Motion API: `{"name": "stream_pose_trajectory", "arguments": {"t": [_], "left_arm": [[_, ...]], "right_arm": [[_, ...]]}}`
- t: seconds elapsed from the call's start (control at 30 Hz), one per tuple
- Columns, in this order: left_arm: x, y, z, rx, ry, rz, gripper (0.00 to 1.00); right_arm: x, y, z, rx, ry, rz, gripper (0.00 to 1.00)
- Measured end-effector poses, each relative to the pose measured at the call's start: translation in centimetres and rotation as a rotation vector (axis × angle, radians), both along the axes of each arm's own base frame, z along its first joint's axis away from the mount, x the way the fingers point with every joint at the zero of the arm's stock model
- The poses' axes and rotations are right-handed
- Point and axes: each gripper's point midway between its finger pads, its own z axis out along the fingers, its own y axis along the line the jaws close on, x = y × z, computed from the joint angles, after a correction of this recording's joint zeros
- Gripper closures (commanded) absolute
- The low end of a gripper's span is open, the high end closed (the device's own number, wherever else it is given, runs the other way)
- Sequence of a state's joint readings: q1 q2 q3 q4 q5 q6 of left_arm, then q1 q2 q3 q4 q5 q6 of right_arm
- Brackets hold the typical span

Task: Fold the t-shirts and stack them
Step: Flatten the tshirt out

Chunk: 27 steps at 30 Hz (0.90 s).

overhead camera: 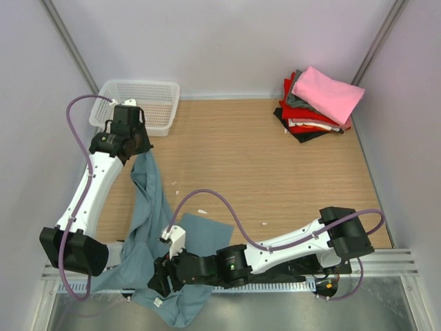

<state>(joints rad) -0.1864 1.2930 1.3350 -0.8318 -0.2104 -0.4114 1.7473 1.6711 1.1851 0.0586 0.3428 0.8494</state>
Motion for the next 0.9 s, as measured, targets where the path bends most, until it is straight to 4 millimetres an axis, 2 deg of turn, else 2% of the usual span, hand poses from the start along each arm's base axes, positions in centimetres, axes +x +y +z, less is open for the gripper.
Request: {"name": "stream_pose_trajectory", "arguments": {"t": [0.33,0.5,0.63,0.73,0.8,0.9], "left_arm": [[0.0,0.0,0.1,-0.002,-0.001,-0.002,1.00],[0.0,0.0,0.0,-0.001,0.002,0.000,1.00],[0.0,0.0,0.0,-0.002,0.002,0.001,1.00],[0.0,0.0,0.0,-0.002,0.002,0.001,1.00],[0.0,0.0,0.0,-0.001,0.002,0.000,1.00],[0.0,0.0,0.0,-0.001,0.002,0.000,1.00]], "right_arm": [[0.0,-0.1,-0.6,-0.012,0.027,-0.025,0.43],[-0.2,0.0,-1.8,-0.040,0.029,-0.024,0.45],[-0.2,-0.2,-3.1,-0.077,0.027,-0.027,0.54],[-0.2,-0.2,-3.2,-0.079,0.029,-0.030,0.64],[-0.1,-0.2,-3.2,-0.079,0.030,-0.032,0.67],[-0.1,-0.2,-3.1,-0.076,0.029,-0.033,0.80]]}}
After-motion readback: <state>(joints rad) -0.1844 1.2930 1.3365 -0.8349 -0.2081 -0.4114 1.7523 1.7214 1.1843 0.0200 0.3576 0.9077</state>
